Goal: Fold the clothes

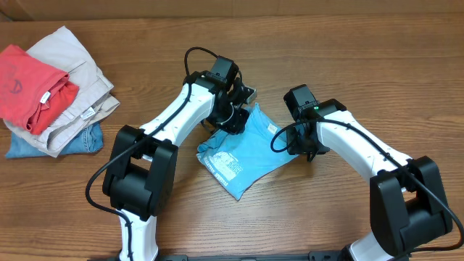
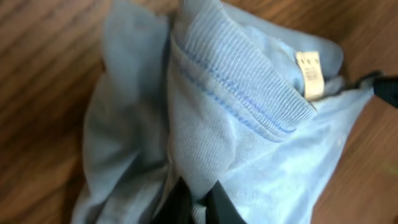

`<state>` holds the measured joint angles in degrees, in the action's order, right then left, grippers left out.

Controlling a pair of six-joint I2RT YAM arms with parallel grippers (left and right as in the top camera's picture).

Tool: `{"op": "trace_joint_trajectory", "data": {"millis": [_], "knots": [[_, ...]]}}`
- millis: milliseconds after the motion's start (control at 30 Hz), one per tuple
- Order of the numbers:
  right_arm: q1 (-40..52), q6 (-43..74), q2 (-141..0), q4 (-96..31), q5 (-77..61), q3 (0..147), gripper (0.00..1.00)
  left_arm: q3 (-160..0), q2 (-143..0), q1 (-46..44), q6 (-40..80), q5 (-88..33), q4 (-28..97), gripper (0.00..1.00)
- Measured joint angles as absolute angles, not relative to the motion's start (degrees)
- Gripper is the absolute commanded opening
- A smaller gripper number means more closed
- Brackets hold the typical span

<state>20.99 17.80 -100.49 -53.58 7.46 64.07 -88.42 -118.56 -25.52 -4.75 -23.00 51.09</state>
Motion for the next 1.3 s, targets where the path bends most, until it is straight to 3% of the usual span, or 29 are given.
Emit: {"op": "trace_joint_trajectory", "data": {"millis": [300,567,667,733,833,1167,1233,1300], "knots": [[20.97,17.78,-100.49,-53.52,7.49,64.07,0.47,-99.5,-115.33,-25.52,-6.35,-20.32,59.83,0.06],[20.97,17.8,-100.49,-53.65,7.46,64.07,0.47,-98.19,-113.97,-25.52,-6.59,-13.47,56.88,0.08],[20.97,17.76,-100.49,-54.15,7.46,64.07,0.47,-96.57,-116.03,-25.52,-6.61,-11.38,55.16,0.15],[20.97,17.78,-100.49,-54.11,7.46,64.07,0.47,-96.01,-118.1,-25.45,-6.63,-10.44,54.26,0.3],[20.97,17.78,-100.49,-54.17,7.49,64.07,0.47,-95.35,-121.03,-25.36,-6.87,-9.17,53.01,0.38],[20.97,17.76,-100.49,-54.59,7.49,64.07,0.48,-96.18,-123.13,-23.24,-5.23,-5.04,52.45,0.37],[20.97,17.76,-100.49,-54.59,7.38,64.23,0.49,-97.38,-122.83,-22.46,-4.75,-4.6,52.86,0.4],[20.95,17.74,-100.49,-54.63,6.52,64.69,0.52,-98.21,-121.89,-21.67,-4.43,-4.21,53.15,0.5]]}}
